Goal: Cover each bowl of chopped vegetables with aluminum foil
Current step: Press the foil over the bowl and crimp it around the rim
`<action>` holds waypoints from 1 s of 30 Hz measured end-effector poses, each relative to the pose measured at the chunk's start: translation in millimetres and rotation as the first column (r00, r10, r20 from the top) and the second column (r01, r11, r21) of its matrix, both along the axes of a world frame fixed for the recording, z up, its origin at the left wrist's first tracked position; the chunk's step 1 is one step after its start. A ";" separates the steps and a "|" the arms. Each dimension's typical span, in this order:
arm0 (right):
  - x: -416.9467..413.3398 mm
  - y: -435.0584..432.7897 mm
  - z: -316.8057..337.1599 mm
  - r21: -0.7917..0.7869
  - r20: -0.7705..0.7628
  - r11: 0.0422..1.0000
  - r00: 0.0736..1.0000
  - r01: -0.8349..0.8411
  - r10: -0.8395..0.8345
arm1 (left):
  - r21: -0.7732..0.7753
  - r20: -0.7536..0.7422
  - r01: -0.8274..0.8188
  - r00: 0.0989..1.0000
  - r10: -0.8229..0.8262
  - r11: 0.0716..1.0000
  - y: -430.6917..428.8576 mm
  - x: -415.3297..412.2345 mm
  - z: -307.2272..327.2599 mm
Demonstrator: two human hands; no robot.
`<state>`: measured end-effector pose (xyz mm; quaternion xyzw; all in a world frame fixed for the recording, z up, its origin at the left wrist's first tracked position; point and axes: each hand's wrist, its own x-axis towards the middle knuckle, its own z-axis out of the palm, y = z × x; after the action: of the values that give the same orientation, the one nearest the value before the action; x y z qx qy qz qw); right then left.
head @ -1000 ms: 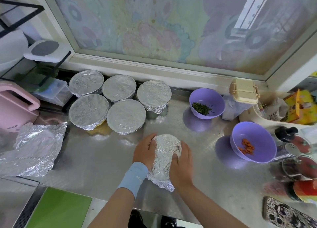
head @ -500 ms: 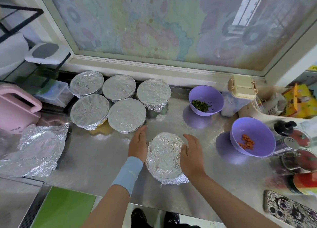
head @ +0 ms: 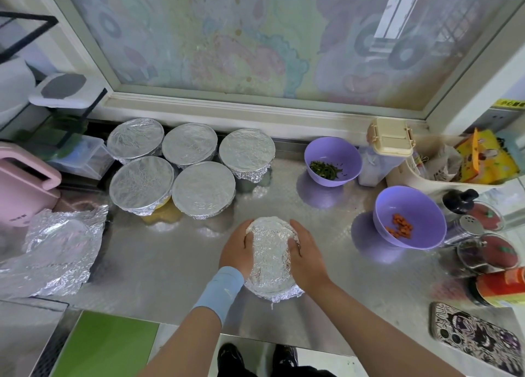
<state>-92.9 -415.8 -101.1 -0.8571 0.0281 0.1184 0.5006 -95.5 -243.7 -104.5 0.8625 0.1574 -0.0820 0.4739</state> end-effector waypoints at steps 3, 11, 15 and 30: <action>6.5 -2.7 -0.4 -0.048 0.009 0.998 0.999 -0.045 0.045 | 0.081 -0.032 -0.012 0.999 0.015 0.997 0.6 -3.0 2.2; -28.4 18.2 3.5 -0.228 0.113 0.952 0.977 0.204 -0.182 | 0.335 0.065 0.368 0.909 -0.411 0.867 -5.8 28.6 10.5; -25.1 20.1 -0.2 -0.065 0.032 0.973 0.975 0.223 -0.222 | 0.307 0.003 0.314 0.944 -0.331 0.898 -5.7 21.6 5.0; 2.3 -1.2 8.7 -0.292 0.165 0.954 0.986 0.069 -0.021 | 0.294 0.050 0.051 0.996 -0.069 0.954 -2.7 0.0 15.5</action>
<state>-90.6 -417.0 -92.4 -0.9283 0.0247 0.0321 0.3695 -95.5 -246.4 -89.0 0.9296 0.1271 -0.0463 0.3429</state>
